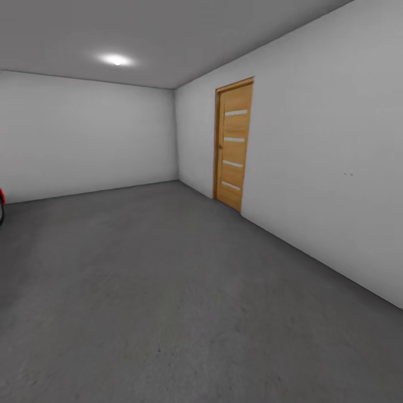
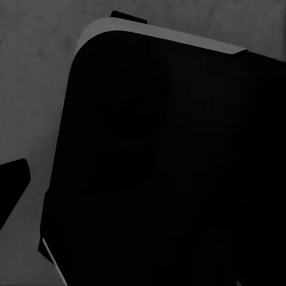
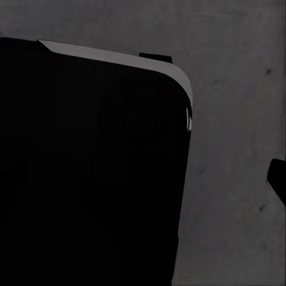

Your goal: Move the two storage containers from the living room to the garage. In the garage, place one container on the floor and stack the other container on top of it (either order is fine).

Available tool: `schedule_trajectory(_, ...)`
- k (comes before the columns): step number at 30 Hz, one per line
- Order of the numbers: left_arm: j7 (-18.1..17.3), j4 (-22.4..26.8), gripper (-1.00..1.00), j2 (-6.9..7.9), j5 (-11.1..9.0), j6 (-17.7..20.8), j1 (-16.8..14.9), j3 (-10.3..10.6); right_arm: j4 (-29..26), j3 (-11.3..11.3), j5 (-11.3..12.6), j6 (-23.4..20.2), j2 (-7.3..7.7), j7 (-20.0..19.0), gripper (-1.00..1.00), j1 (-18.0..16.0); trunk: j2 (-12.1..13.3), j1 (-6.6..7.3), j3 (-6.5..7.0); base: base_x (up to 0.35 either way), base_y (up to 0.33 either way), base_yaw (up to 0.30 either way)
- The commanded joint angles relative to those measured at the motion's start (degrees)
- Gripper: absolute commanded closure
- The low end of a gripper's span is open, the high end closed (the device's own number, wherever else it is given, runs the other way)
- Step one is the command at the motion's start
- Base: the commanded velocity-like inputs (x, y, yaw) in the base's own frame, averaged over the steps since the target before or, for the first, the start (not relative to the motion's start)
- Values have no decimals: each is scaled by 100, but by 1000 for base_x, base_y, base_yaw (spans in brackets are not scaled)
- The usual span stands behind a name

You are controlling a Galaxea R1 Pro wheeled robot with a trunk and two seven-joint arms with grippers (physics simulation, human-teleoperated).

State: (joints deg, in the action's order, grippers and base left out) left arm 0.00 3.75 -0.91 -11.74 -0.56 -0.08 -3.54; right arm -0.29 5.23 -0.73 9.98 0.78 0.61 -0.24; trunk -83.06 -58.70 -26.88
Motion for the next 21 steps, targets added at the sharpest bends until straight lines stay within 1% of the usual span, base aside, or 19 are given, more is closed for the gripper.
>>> schedule_trajectory(1,0,3,-100,-3,-12,-6,-1,-35,3,40,-7,14,1,6,-100,-3,-2,-3,-5,322,0,250)
schedule_trajectory(5,0,3,-100,0,-12,-6,-1,-36,3,42,-6,13,-4,9,-100,-3,-2,-3,-5,322,0,244)
schedule_trajectory(7,0,3,-100,-3,-12,-6,-1,-38,3,46,-6,13,-1,4,-100,-3,-2,-3,-5,322,0,99)
schedule_trajectory(21,0,3,-100,-5,-12,-6,-1,-36,3,46,5,13,1,-2,-100,-3,-2,-3,-5,322,0,12)
